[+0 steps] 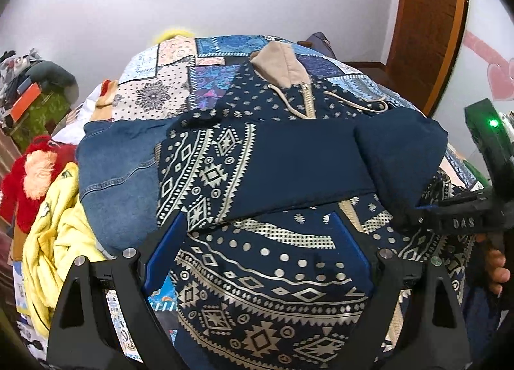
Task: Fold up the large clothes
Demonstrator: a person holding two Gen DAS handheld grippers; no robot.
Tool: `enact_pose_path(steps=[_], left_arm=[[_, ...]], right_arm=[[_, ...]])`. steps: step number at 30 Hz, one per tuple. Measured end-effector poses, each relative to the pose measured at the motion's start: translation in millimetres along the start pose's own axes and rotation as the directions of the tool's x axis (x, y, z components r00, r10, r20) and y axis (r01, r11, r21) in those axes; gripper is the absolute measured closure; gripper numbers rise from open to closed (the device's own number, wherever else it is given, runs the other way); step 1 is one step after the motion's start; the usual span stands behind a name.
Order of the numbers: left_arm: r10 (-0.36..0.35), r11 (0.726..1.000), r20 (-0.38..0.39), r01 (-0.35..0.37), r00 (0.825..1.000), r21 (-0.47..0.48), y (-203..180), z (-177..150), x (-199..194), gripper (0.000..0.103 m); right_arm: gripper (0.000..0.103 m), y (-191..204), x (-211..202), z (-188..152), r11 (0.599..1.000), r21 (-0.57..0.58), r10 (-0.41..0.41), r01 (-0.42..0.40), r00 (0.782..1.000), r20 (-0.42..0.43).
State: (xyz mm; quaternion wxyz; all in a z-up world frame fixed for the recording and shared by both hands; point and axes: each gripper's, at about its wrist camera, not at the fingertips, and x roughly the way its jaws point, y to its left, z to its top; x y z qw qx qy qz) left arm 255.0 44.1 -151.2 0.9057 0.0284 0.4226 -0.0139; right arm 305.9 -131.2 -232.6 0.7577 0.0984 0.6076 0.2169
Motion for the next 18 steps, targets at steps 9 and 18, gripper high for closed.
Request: enact_pose_path(steps=[9,18], left_arm=[[-0.042,0.997,0.013,0.041,0.999,0.071,-38.7,24.2,2.9,0.013],[-0.151,0.974,-0.032,0.154,0.988,0.166,-114.6,63.7,24.6,0.013]], right_arm=[[0.095,-10.9,-62.8,-8.9,0.999,-0.041,0.022,-0.017,0.993,0.116],[0.095,-67.8,-140.1,-7.6,0.991,-0.002,-0.125,0.133,0.938,0.325]])
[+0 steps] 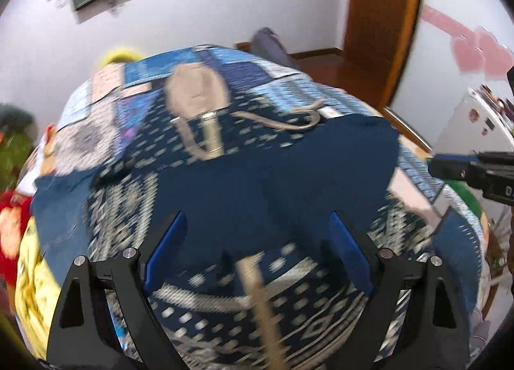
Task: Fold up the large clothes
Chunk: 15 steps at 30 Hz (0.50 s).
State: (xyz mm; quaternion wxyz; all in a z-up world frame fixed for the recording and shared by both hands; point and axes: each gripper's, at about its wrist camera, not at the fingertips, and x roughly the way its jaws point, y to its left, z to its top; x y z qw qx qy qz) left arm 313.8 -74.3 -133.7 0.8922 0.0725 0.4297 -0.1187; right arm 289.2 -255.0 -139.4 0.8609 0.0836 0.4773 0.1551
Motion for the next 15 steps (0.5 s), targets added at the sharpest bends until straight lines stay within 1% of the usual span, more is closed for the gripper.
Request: enact_pose_path(steps=[3,5,7,9,11,14,15], left_arm=[[-0.066,0.996,-0.018,0.067,0.998,0.054,-34.4,22.8,16.7,0.013],[-0.105,0.989,-0.042,0.108,0.994,0.100,-61.1,36.9,32.5,0.013],[-0.118,0.978,-0.069,0.127,0.991,0.163,-90.9,47.9,52.4,0.013],[-0.116,0.964,-0.093,0.135,0.989,0.230,-117.2,54.1,72.2,0.013],[-0.110,0.951,-0.120,0.139,0.987,0.277,-137.5,56.9,91.9,0.013],[-0.115,0.935,-0.177,0.167,0.977,0.314,-162.2,59.3,123.3,0.013],[-0.111,0.933,-0.189,0.168,0.976,0.320,-168.0,59.5,132.2,0.015]], right_arm=[[0.095,-34.3,-16.5,2.2,0.996,0.028,-0.088,0.087,0.995,0.039],[0.095,-59.4,-23.0,1.5,0.987,0.055,-0.157,0.154,0.986,0.049],[0.095,-82.8,-27.3,0.0,0.975,0.084,-0.209,0.204,0.977,0.048],[0.095,-102.5,-29.5,-2.5,0.969,0.107,-0.230,0.224,0.972,0.042],[0.095,-120.2,-29.9,-6.5,0.963,0.135,-0.239,0.233,0.971,0.030],[0.095,-139.1,-28.3,-14.8,0.954,0.176,-0.247,0.241,0.969,0.016],[0.095,-144.5,-27.3,-17.4,0.952,0.186,-0.248,0.242,0.969,0.010]])
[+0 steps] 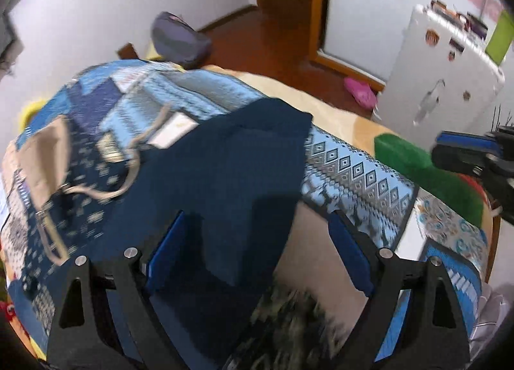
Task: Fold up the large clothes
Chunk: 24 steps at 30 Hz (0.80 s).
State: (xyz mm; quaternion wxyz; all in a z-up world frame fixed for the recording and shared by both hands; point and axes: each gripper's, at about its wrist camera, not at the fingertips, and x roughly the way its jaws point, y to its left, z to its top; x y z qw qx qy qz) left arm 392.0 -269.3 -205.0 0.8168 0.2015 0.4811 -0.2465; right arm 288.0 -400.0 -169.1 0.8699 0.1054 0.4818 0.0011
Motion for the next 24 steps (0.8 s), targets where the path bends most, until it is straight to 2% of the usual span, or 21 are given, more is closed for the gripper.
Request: enact_pose_path(steps=[1,3,4,5,6,7,8,10,12,16,20,24], left_arm=[[0.007,1.000,-0.004,-0.007,1.000,0.011,-4.1,2.5,6.2,0.017],[0.018,0.999,-0.015,-0.017,1.000,0.034,-9.8,7.9,20.7,0.034],[0.023,0.999,-0.008,-0.023,1.000,0.032,-9.1,9.1,24.4,0.039],[0.019,1.000,0.009,-0.019,1.000,0.022,-8.2,11.0,26.6,0.049],[0.015,1.000,0.016,-0.015,1.000,0.013,-7.1,13.3,27.7,0.066],[0.020,1.000,0.019,-0.019,1.000,-0.004,-4.2,16.1,28.1,0.077],[0.034,0.999,0.019,-0.034,0.999,-0.029,0.8,19.1,27.5,0.096],[0.036,0.996,0.034,-0.033,0.999,-0.087,14.4,23.2,19.1,0.096],[0.031,0.989,0.080,-0.019,0.996,-0.144,36.3,26.0,0.6,0.096],[0.066,0.972,0.179,-0.023,0.982,-0.232,87.1,22.6,-54.8,0.097],[0.175,0.945,0.271,-0.085,0.947,-0.316,149.1,6.4,-120.2,0.097],[0.275,0.905,0.316,-0.134,0.908,-0.404,205.6,-20.4,-166.4,0.097]], right_arm=[[0.095,-2.2,1.5,-2.3,1.000,0.006,-0.001,0.001,1.000,-0.004],[0.095,-10.2,6.3,-6.1,1.000,0.023,-0.005,0.005,1.000,-0.016],[0.095,-11.5,8.2,-8.0,1.000,0.030,-0.005,0.005,1.000,-0.021],[0.095,-13.2,10.1,-10.0,0.999,0.035,-0.003,0.004,1.000,-0.026],[0.095,-13.4,12.4,-11.0,0.999,0.039,-0.002,0.003,1.000,-0.031],[0.095,-13.8,14.2,-11.8,0.999,0.041,-0.001,0.003,0.999,-0.038],[0.095,-13.0,15.1,-12.6,0.999,0.038,-0.003,0.004,0.999,-0.041],[0.095,-8.8,16.4,-12.4,1.000,0.024,-0.006,0.007,0.999,-0.041],[0.095,-0.9,15.7,-11.7,1.000,0.007,0.002,-0.001,0.999,-0.038],[0.095,18.0,15.1,-9.5,0.999,-0.026,0.024,-0.025,0.999,-0.033],[0.095,46.8,18.0,-2.4,0.996,-0.068,0.055,-0.057,0.998,-0.028],[0.095,79.3,23.7,6.9,0.990,-0.106,0.090,-0.092,0.996,-0.022]])
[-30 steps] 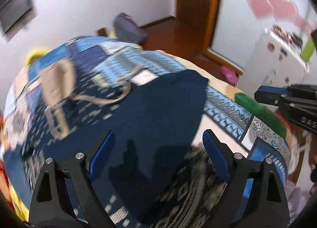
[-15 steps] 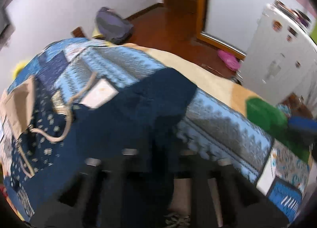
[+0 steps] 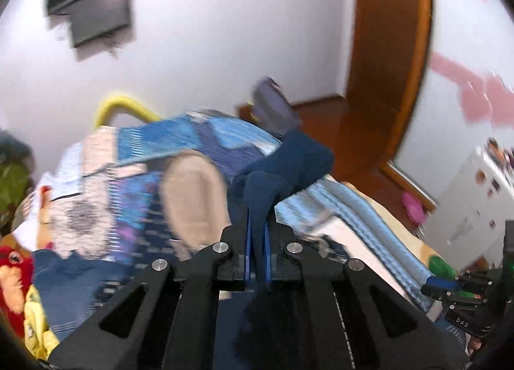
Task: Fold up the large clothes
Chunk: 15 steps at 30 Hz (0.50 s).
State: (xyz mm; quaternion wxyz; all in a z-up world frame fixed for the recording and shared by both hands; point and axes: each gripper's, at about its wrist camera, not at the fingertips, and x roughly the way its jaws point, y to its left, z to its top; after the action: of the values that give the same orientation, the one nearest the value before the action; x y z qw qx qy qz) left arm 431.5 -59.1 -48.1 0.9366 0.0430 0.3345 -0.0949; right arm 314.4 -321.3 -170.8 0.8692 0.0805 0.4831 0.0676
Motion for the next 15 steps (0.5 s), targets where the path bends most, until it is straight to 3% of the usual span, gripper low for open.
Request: enact_pose_path(steps=[4,9,12,15], left_arm=[[0.061,0.995,0.018,-0.060,0.998,-0.078,59.4,-13.9,-18.1,0.097],[0.107,0.983,-0.051,-0.114,0.993,-0.144,119.9,-69.9,-14.4,0.097],[0.127,0.974,-0.117,-0.146,0.985,-0.172,142.0,-113.4,-8.5,0.097],[0.118,0.963,-0.192,-0.160,0.974,-0.218,160.8,-158.9,-1.0,0.097]], right_arm=[[0.095,35.6,12.4,14.8,0.999,-0.048,0.023,-0.023,1.000,0.005],[0.095,77.4,44.8,24.2,0.991,-0.135,0.010,-0.014,1.000,-0.028],[0.095,94.9,73.6,21.9,0.981,-0.193,-0.032,0.017,0.996,-0.078],[0.095,106.9,102.0,15.2,0.947,-0.298,-0.151,0.118,0.984,-0.092]])
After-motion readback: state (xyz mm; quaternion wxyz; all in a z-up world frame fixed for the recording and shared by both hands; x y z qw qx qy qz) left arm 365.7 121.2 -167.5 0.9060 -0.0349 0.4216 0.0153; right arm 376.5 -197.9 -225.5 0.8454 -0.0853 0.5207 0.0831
